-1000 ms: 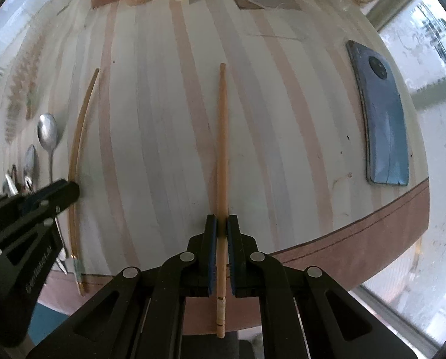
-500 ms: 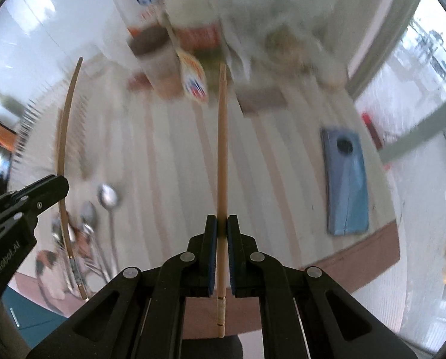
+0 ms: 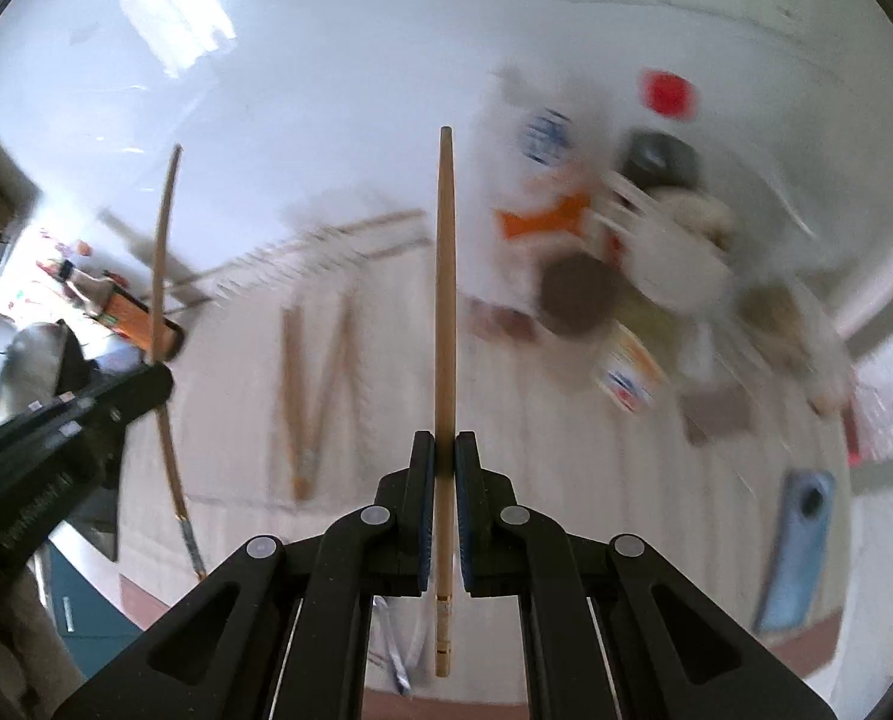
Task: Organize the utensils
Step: 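Carry both chopsticks to the clear basket and open the left tool, then open the right tool over the basket and move both tools back to the spoons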
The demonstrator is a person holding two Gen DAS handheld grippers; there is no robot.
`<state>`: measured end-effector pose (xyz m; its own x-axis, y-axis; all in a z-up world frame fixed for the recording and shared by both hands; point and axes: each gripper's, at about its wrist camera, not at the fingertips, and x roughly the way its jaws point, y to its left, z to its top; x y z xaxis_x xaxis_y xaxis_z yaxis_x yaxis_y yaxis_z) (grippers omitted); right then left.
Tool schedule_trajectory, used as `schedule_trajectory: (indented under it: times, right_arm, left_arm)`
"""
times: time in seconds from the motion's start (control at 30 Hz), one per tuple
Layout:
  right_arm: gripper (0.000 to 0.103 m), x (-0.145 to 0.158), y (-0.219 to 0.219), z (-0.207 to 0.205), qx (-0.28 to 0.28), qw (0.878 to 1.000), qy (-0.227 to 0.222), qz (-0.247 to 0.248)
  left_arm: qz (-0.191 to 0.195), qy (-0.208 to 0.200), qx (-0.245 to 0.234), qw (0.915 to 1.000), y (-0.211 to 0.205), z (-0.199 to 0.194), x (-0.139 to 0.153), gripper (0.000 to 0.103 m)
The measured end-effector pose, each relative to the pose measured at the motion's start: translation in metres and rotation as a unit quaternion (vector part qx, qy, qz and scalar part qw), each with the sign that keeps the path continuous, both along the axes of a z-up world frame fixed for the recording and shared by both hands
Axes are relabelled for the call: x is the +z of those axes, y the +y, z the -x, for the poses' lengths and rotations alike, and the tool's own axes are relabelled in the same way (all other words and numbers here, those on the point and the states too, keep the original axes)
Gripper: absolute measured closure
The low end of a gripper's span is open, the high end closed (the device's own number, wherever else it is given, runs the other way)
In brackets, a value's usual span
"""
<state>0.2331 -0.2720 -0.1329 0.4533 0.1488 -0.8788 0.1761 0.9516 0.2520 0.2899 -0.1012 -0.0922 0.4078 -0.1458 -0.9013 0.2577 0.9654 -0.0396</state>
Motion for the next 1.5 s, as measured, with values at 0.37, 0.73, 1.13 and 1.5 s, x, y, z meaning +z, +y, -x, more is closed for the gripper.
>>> schedule_trajectory:
  times: [0.37,0.73,1.13,1.5]
  right_arm:
    - [0.096,-0.029,0.049,-0.1,0.046,0.996,0.052,-0.061]
    - [0.096,-0.086,0.08,-0.128,0.074,0.987,0.116,-0.077]
    - [0.093,-0.072,0.061,-0.101,0.054,0.992,0.103,-0.045]
    - [0.073,-0.057,0.038,-0.018,0.033,0.996,0.077,-0.005]
  left_arm:
    - [0.023,0.091,0.051,0.9943,0.047,-0.074,-0.054,0.099]
    - [0.021,0.125,0.06,0.9901,0.054,-0.088,-0.078,0.095]
    - [-0.036,0.035,0.112,0.9925,0.084,-0.057,-0.054,0.043]
    - [-0.061,-0.076,0.172,0.9803,0.121,0.0,-0.032,0.0]
